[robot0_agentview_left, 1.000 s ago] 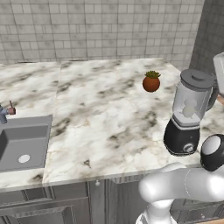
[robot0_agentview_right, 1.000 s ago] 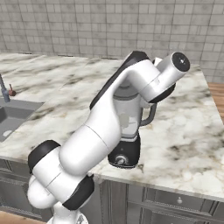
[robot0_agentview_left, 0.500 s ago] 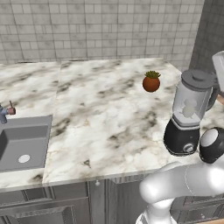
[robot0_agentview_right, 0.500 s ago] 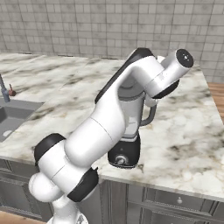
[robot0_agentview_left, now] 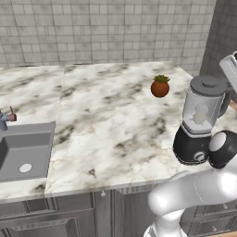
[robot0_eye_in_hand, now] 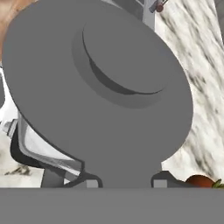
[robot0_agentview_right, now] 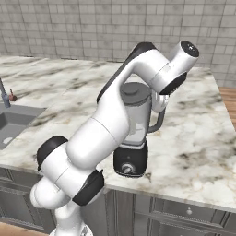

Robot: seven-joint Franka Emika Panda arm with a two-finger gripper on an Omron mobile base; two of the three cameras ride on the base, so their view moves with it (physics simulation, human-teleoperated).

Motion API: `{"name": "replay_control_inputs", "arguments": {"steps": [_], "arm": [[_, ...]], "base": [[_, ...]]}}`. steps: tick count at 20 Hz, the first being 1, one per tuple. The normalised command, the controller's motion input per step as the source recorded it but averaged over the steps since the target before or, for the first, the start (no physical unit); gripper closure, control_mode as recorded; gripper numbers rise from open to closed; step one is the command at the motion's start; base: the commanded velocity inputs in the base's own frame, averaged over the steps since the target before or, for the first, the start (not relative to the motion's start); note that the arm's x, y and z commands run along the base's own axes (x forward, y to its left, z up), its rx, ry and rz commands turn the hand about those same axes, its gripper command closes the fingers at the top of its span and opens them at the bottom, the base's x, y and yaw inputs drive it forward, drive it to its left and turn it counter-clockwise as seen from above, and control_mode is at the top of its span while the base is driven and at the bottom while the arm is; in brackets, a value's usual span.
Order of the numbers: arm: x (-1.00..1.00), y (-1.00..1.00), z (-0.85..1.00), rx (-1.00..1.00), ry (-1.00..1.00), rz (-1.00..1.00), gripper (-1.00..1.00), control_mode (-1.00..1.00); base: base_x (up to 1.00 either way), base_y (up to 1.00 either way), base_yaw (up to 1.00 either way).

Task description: Grab the garlic and lemon from the fridge, place them in the blender, close the lid, and turn on the blender to create a marinade.

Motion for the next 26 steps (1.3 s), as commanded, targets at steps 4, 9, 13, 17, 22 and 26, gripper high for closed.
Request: {"name": "replay_control_inputs", "arguments": {"steps": [4, 9, 13, 17, 22, 26], "arm": [[0.00, 0.07, -0.18, -0.01, 0.18, 0.00, 1.00, -1.00], [-0.02, 0.42, -0.13, -0.05, -0.01, 0.00, 1.00, -1.00], [-0.10, 0.44, -0.06, -0.04, -0.03, 0.00, 1.00, -1.00], [-0.01, 0.36, -0.19, -0.04, 0.00, 0.00, -1.00, -1.00], [-0.12, 0.19, -0.07, -0.01, 0.00, 0.00, -1.00, -1.00], [-0.43, 0.00, -0.04, 0.00, 0.00, 0.00, -1.00, -1.00]], "base": [[0.00, 0.00, 0.00], [0.00, 0.00, 0.00], [0.00, 0.00, 0.00], [0.00, 0.00, 0.00], [0.00, 0.00, 0.00], [0.00, 0.00, 0.00]]}}
